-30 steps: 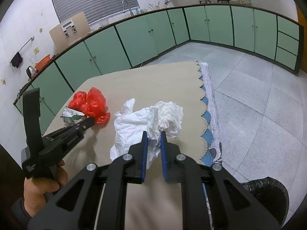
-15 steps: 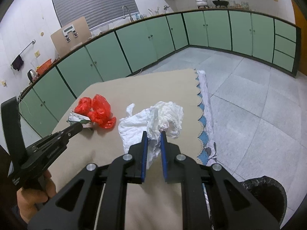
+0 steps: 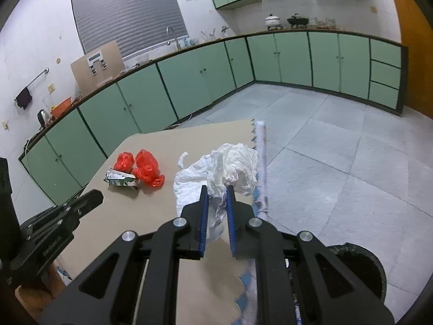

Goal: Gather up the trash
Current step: 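Lift the white tissue with the right gripper and carry it over the bin, then open the right gripper to drop the tissue into the bin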

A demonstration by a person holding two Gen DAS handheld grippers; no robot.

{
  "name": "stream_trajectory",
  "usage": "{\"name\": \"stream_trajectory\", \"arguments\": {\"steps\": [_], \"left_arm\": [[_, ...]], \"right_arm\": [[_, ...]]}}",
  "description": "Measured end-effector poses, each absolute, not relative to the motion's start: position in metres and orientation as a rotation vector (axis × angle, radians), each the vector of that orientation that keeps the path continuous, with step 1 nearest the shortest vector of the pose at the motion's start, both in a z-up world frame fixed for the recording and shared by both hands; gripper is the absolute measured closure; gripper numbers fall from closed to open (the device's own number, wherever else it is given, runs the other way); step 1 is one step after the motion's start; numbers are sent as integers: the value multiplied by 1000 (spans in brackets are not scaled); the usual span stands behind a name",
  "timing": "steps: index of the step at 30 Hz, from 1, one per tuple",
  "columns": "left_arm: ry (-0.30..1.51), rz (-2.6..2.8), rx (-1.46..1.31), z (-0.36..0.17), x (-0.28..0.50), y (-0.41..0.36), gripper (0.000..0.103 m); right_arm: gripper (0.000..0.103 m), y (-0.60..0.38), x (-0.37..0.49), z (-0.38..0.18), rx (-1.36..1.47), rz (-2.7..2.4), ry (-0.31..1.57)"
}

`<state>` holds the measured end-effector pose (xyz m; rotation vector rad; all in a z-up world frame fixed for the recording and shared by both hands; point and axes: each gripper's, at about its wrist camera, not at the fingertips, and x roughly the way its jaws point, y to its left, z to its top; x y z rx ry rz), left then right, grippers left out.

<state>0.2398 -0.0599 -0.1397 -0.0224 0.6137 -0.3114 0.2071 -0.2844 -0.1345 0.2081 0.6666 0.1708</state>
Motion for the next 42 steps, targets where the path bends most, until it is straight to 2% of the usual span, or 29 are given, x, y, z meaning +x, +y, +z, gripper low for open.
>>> {"name": "stream_trajectory", "arguments": {"steps": [10,18,28,34,42], "left_arm": [[598,-507,38,-118,182,-131,103],[626,-700,83,-121,156,-205,103],[750,-902,167,-184,146,-290,103],[806,-922,190,-220,144,-310,103],[800,-909,196,-222,145,-312,103]], "right_arm": [[91,-343,145,-127,227,48,649],[91,-428,95,-173,303,-138,732],[91,-483,65,-250,426,-262,879],[91,-495,64,-265,437,-278,896],[91,-499,67,-267,447,-275,890]]}}
